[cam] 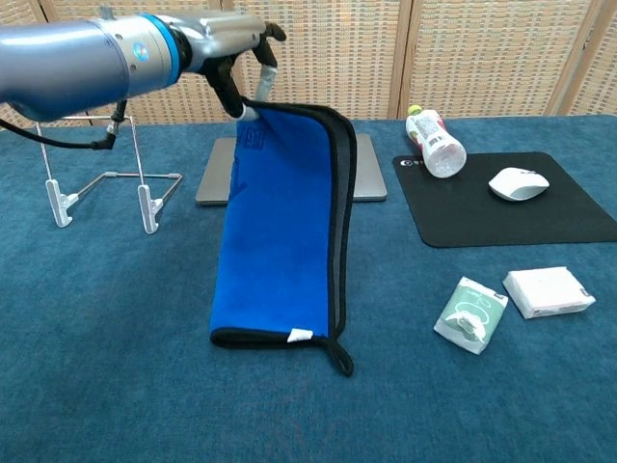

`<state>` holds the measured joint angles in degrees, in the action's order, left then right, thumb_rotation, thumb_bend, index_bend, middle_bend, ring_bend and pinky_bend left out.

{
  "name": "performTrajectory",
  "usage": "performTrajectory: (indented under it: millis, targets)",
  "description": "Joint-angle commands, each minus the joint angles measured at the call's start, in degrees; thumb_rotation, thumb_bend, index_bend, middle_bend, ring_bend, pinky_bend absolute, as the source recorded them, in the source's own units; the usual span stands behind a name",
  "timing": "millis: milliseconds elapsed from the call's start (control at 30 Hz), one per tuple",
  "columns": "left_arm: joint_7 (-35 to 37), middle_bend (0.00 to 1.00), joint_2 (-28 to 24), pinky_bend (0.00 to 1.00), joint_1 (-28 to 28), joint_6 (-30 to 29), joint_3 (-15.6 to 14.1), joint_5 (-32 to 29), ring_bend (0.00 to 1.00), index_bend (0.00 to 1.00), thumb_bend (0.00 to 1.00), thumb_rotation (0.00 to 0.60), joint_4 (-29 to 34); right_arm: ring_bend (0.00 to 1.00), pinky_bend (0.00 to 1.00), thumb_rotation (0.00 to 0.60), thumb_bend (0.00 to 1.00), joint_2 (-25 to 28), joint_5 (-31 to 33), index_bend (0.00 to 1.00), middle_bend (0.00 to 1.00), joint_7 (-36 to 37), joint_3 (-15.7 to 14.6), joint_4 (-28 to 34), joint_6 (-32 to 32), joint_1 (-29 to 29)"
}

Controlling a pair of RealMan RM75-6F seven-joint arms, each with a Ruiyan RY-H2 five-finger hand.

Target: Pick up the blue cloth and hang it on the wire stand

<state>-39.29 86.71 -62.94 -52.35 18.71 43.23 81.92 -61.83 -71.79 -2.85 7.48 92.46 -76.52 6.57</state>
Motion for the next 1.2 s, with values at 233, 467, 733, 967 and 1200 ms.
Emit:
performTrajectory:
  millis: [233, 467, 733, 967, 1200]
  targets:
    - [1.91, 0.0, -10.41, 0.0, 1.13, -1.92, 3.8, -4.05, 0.0, 0.86, 0.58, 0.6, 4.36, 0.0, 0.0, 0.6, 0.0, 0.33, -0.56, 0.0, 0.0, 0.46, -0.06, 0.4, -0.48, -0.2]
    - [6.29, 0.0, -14.94, 0.0, 2.84, -0.63, 4.33, -5.19, 0.0, 0.86, 0.58, 0.6, 2.38, 0.0, 0.0, 0.6, 0.0, 0.36, -1.09, 0.0, 0.0, 0.23, -0.26, 0.74, -0.7, -0.23]
    - [12.34, 0.0, -18.84, 0.0, 4.95, 1.28, 4.55, -5.23, 0.0, 0.86, 0.58, 0.6, -0.27, 0.0, 0.0, 0.6, 0.0, 0.19, -1.59, 0.0, 0.0, -0.49, -0.5, 1.18, -0.95, -0.21]
    - [16.06, 0.0, -21.53, 0.0, 6.97, 2.46, 3.86, -4.7, 0.0, 0.86, 0.58, 0.6, -1.43, 0.0, 0.0, 0.6, 0.0, 0.17, -2.11, 0.0, 0.0, -0.69, -0.69, 1.48, -1.24, -0.27]
    - [21.0, 0.0, -23.77, 0.0, 9.63, 3.45, 3.12, -2.74, 0.0, 0.86, 0.58, 0.6, -1.91, 0.0, 0.0, 0.6, 0.0, 0.14, -2.77, 0.0, 0.0, -0.94, -0.95, 1.84, -1.46, -0.28]
